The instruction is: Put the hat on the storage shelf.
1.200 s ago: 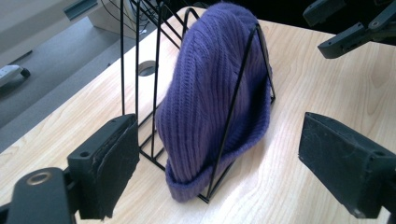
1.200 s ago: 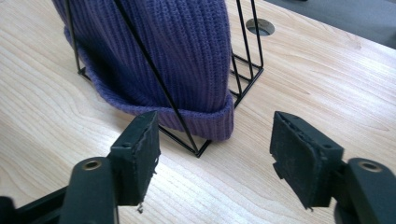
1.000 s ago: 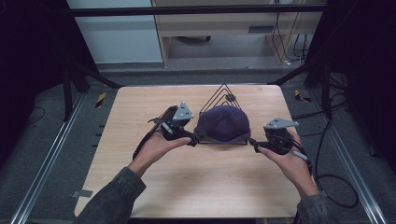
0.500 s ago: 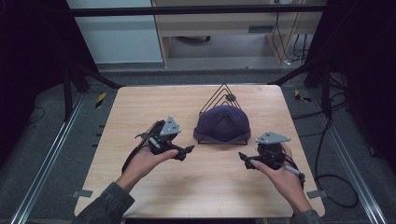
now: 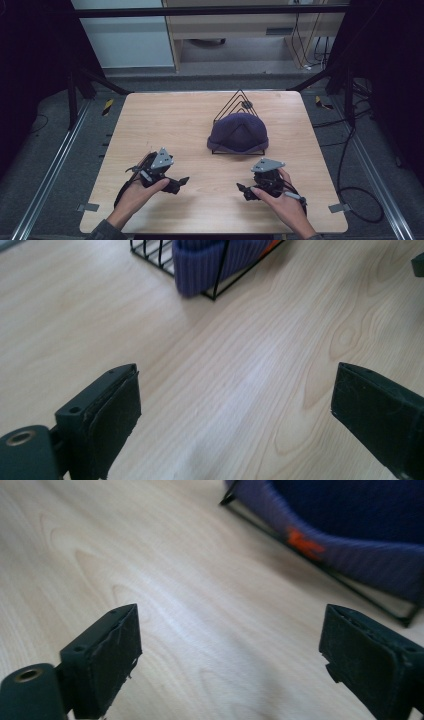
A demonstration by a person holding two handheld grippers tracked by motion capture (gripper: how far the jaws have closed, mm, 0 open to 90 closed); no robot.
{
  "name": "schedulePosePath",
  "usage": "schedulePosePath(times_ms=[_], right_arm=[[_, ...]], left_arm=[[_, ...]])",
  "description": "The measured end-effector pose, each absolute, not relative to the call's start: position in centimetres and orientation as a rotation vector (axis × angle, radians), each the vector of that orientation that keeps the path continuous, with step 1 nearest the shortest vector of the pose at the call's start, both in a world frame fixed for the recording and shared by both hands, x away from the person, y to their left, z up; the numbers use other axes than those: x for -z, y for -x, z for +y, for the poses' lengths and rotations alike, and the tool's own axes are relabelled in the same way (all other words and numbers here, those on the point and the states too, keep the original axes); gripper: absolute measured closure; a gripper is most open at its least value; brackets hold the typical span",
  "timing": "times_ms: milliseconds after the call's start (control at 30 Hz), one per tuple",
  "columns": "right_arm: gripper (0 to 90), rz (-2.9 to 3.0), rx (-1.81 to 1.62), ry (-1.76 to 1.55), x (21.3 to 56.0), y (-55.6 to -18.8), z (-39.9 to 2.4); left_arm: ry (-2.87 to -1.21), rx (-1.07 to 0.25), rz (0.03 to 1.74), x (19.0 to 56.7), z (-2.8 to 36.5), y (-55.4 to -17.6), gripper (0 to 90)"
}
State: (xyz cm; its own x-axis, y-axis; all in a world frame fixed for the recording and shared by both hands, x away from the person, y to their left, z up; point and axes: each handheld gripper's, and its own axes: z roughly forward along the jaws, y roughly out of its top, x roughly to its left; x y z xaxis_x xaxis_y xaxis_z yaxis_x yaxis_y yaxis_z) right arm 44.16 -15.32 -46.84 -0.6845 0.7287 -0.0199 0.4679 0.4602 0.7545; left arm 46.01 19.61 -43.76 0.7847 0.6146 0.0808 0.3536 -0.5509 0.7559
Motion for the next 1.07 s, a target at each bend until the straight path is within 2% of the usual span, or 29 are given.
schedulePosePath(times_ms=[200,533,833,867,1067], right_arm=[[14.3,2.422,-1.057,-1.017,48.3,-44.1,-13.7],[14.0,2.432,-1.049,-1.02,50.2,-44.8,-11.0],[10.6,2.384,-1.052,-1.037,51.2,-44.9,-10.3],[10.5,2.384,-1.051,-1.039,51.2,-44.9,-10.3],[10.2,2.366,-1.05,-1.069,51.2,-44.8,-10.1]], left_arm=[[-2.234,-0.451,0.8,46.1,21.8,-45.4,5.5],[-2.189,-0.464,0.941,48.4,24.7,-46.2,5.7],[-2.167,-0.466,1.008,50.8,25.4,-46.6,5.5],[-2.161,-0.462,1.018,50.8,25.4,-46.6,3.0],[-2.15,-0.478,1.051,50.9,25.5,-46.1,2.9]])
